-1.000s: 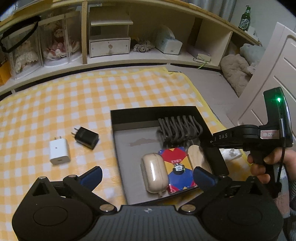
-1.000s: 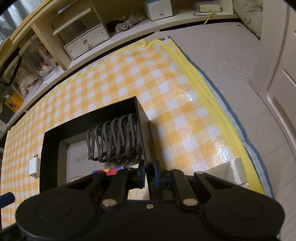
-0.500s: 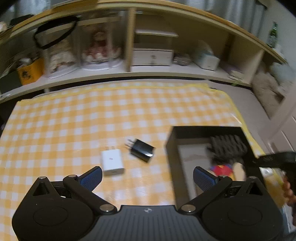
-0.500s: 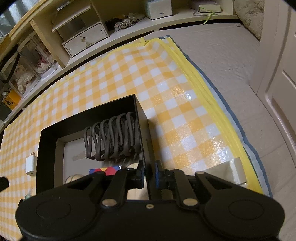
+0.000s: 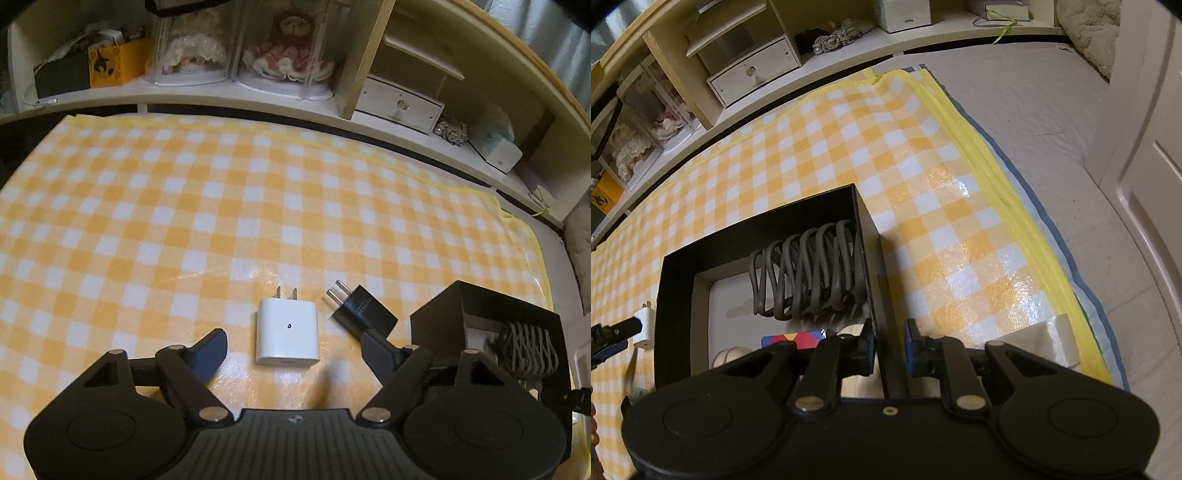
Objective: Organize rigid objects
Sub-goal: 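Move the left gripper to the white charger and grasp it, then carry the white charger into the black box and release it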
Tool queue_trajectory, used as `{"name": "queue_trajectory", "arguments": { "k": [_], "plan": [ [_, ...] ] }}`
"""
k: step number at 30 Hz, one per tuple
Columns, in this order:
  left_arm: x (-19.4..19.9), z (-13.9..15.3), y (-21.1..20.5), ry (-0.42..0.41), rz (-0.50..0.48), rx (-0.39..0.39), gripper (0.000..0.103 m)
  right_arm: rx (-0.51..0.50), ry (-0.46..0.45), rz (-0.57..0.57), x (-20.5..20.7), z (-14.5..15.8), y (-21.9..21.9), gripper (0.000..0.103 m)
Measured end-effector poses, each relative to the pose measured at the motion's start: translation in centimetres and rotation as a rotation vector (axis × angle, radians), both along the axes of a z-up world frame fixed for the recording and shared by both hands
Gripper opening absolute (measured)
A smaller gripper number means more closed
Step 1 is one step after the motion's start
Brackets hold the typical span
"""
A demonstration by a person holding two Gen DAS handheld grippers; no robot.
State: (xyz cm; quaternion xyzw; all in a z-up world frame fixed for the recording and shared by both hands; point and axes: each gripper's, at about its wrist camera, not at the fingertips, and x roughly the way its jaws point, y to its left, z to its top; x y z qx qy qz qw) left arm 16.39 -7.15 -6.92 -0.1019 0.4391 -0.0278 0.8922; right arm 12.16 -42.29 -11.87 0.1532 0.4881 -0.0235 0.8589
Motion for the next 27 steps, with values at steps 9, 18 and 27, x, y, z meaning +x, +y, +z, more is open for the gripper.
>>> {"name": "queue_trajectory", "arguments": {
  "k": [9,18,27],
  "plan": [
    [1.3,-1.7,-0.5,0.018,-0.012,0.017,0.059,-0.018,0.003,0.007,0.0,0.0,0.2,0.017],
    [1.0,-1.9,-0.1,0.016,-0.016,0.040,0.044,-0.014,0.008,0.007,0.0,-0.2,0.1,0.018],
    [-2.2,1.8,-1.6,-0.056,-0.096,-0.058,0.044,-0.007,0.011,0.004,0.0,-0.3,0.0,0.020]
  ]
}}
